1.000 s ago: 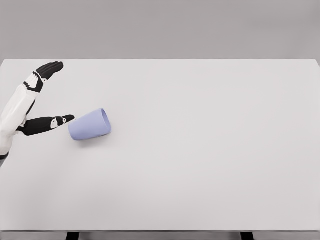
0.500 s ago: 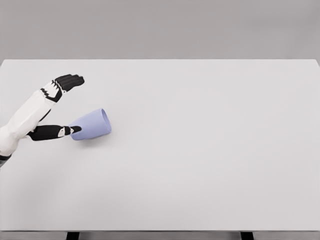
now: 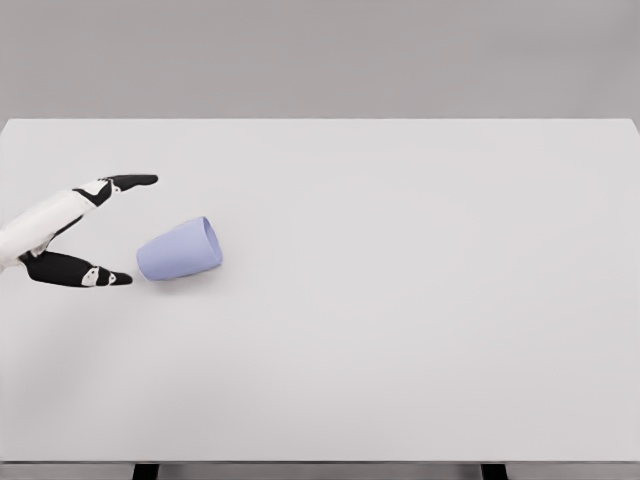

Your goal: Flip the cup with left arm and place it on the table

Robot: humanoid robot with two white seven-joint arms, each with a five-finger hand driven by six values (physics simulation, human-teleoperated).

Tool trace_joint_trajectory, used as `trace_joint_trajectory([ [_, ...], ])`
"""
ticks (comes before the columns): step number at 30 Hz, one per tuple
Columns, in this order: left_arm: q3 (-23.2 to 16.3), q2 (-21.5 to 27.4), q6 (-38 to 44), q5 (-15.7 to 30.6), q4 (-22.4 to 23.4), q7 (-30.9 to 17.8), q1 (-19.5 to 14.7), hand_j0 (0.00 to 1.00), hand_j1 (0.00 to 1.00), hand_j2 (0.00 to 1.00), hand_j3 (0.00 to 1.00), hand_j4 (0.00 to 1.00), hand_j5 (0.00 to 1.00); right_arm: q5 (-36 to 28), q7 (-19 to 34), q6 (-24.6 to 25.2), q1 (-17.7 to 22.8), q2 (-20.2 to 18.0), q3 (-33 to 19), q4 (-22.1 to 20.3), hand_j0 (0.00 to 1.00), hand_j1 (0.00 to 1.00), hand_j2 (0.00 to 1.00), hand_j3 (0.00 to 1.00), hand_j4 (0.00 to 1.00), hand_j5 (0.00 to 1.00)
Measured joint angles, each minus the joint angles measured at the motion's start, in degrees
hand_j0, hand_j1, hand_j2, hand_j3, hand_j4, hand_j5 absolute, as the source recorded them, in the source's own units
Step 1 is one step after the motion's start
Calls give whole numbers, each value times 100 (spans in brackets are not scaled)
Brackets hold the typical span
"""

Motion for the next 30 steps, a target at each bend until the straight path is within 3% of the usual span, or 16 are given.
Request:
trace_joint_trajectory([
  [5,-164,-254,482,405,-3,6,-140,100,100,100,100,100,100,0,0,0,0,0,0,0,100,100,100,100,100,100],
  [9,-285,-680,942,499,-4,8,-483,100,100,100,100,100,100,0,0,0,9,0,0,0,100,100,100,100,100,100],
  [13,-423,-943,1306,532,-4,8,-501,100,100,100,100,100,100,0,0,0,0,0,0,0,100,100,100,100,100,100],
  [24,-771,-1033,2093,537,-3,8,-650,100,100,100,100,100,100,0,0,0,0,0,0,0,100,100,100,100,100,100],
  [30,-1059,-1031,2429,529,-5,8,-949,100,100,100,100,100,100,0,0,0,9,0,0,0,100,100,100,100,100,100],
])
